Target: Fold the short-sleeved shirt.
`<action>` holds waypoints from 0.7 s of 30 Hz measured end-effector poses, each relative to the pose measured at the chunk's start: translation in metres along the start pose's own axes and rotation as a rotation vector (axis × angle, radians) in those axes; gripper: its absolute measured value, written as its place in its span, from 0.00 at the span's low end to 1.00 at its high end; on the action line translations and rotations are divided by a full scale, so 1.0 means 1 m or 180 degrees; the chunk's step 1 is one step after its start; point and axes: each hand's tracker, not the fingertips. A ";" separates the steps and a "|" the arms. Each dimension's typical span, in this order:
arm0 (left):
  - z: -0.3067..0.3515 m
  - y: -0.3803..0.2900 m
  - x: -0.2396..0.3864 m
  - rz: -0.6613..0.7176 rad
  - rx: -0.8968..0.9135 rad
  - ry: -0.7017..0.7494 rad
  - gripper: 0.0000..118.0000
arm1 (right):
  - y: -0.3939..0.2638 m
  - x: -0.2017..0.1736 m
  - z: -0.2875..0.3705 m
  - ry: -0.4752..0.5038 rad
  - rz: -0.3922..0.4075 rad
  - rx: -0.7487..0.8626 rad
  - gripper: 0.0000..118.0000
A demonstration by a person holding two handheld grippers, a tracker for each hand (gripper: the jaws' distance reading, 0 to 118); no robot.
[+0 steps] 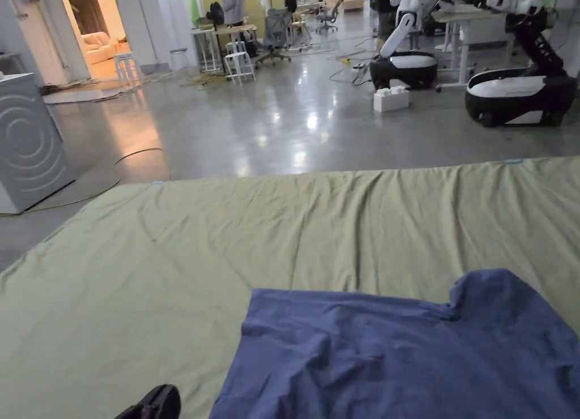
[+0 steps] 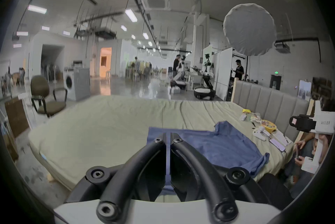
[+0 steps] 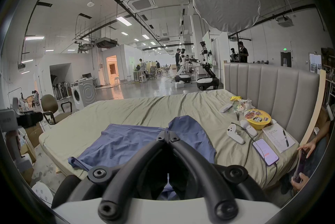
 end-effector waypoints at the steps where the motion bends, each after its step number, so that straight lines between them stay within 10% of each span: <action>1: -0.010 -0.007 -0.011 0.0062 -0.0161 -0.0082 0.12 | -0.003 0.001 0.000 0.0002 -0.0019 -0.0024 0.00; 4: -0.046 -0.041 -0.041 0.0283 -0.0607 -0.0063 0.61 | -0.008 0.003 -0.003 0.0033 -0.0083 -0.0123 0.00; 6: -0.071 -0.070 -0.059 0.0312 -0.0787 -0.0003 0.69 | -0.011 0.000 -0.005 0.0016 -0.0079 -0.0175 0.00; 15: -0.140 -0.150 -0.091 0.0709 -0.1710 -0.0102 0.67 | -0.016 0.003 -0.006 -0.0052 -0.0120 -0.0370 0.00; 21: -0.160 -0.148 -0.073 0.0253 -0.1906 -0.0247 0.13 | -0.021 0.008 -0.006 -0.0127 -0.0105 -0.0449 0.00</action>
